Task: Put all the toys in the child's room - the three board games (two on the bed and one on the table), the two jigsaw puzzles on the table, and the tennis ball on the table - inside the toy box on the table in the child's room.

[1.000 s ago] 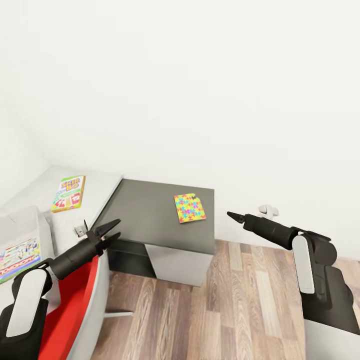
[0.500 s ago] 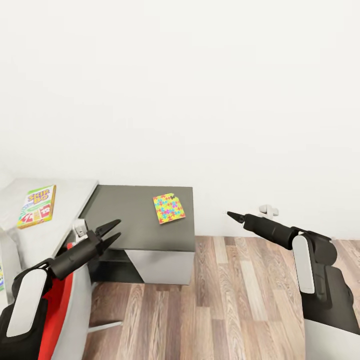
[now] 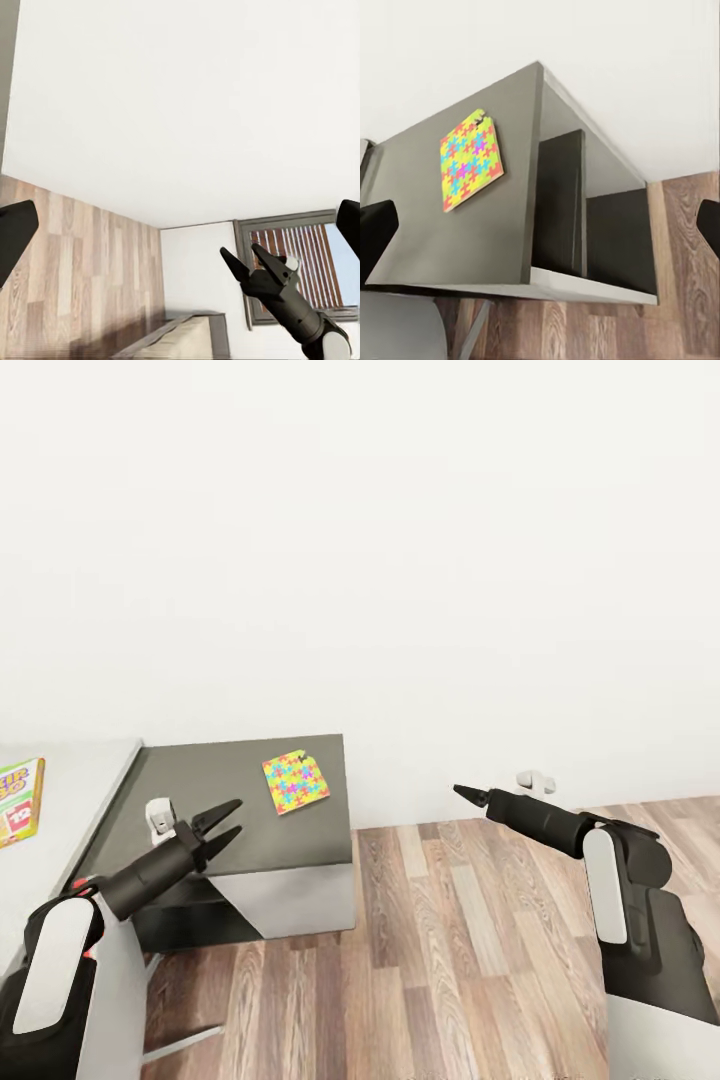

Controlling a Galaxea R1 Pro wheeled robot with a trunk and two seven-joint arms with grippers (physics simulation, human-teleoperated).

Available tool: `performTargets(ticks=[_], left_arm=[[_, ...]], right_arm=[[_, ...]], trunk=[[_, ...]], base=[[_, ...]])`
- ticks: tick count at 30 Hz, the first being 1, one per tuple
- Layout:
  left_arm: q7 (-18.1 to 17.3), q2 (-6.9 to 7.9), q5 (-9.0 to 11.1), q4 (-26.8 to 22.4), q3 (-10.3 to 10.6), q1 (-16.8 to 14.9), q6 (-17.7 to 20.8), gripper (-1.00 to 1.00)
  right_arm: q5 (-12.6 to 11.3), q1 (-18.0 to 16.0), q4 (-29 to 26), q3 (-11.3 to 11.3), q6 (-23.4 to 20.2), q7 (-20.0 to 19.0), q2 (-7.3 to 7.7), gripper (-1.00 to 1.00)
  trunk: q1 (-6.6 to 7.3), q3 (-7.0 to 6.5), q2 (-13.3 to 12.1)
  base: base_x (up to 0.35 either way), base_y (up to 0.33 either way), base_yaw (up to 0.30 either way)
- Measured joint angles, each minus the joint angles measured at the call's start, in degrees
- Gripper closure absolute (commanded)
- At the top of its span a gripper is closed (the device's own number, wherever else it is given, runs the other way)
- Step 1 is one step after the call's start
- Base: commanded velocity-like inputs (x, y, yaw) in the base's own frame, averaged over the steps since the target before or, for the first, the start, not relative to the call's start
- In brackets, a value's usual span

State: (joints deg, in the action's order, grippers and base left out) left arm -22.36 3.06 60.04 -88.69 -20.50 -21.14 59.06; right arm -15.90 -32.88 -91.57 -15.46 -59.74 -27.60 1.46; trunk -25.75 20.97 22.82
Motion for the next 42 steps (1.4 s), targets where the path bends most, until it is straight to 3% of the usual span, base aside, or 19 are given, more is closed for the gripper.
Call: performTargets(ticks=[23, 29, 38, 40, 41, 42], left_arm=[[0.6, -0.07, -0.1, 0.1, 0.1, 0.0, -0.1, -1.0], [0.6, -0.12, -0.3, 0.2, 1.0, 0.1, -0.2, -1.0], [1.8, -0.31, -3.0, 0.4, 4.8, 0.4, -0.3, -1.0], [3.2, -0.46, -5.5, 0.4, 7.6, 1.2, -0.4, -1.0], [3.2, -0.46, -5.5, 0.4, 7.6, 1.2, -0.4, -1.0], [4.1, -0.56, -7.3, 0.5, 9.2, 1.7, -0.7, -1.0]], right_arm=[[0.0, -0.2, 0.4, -0.3, 0.0, 0.1, 0.04, -1.0], [0.0, -0.2, 0.4, -0.6, 0.0, 0.1, 0.17, -1.0], [0.1, -0.2, 0.3, -0.8, 0.0, 0.1, 0.47, -1.0], [0.2, 0.0, 0.3, -0.7, 0.0, 0.1, 0.51, -1.0], [0.2, 0.0, 0.3, -0.7, 0.0, 0.1, 0.51, -1.0], [0.2, 0.1, 0.3, -0.7, 0.0, 0.1, 0.54, -1.0]], trunk=[[0.0, -0.01, 0.0], [0.0, -0.13, 0.0], [0.0, -0.55, 0.0], [0.0, -0.67, 0.0], [0.0, -0.74, 0.0], [0.0, -0.8, 0.0]], base=[[0.0, 0.0, -0.287], [0.0, 0.0, -0.28], [0.0, 0.0, -0.247], [0.0, 0.0, -0.228], [0.0, 0.0, -0.225], [0.0, 0.0, -0.225]])
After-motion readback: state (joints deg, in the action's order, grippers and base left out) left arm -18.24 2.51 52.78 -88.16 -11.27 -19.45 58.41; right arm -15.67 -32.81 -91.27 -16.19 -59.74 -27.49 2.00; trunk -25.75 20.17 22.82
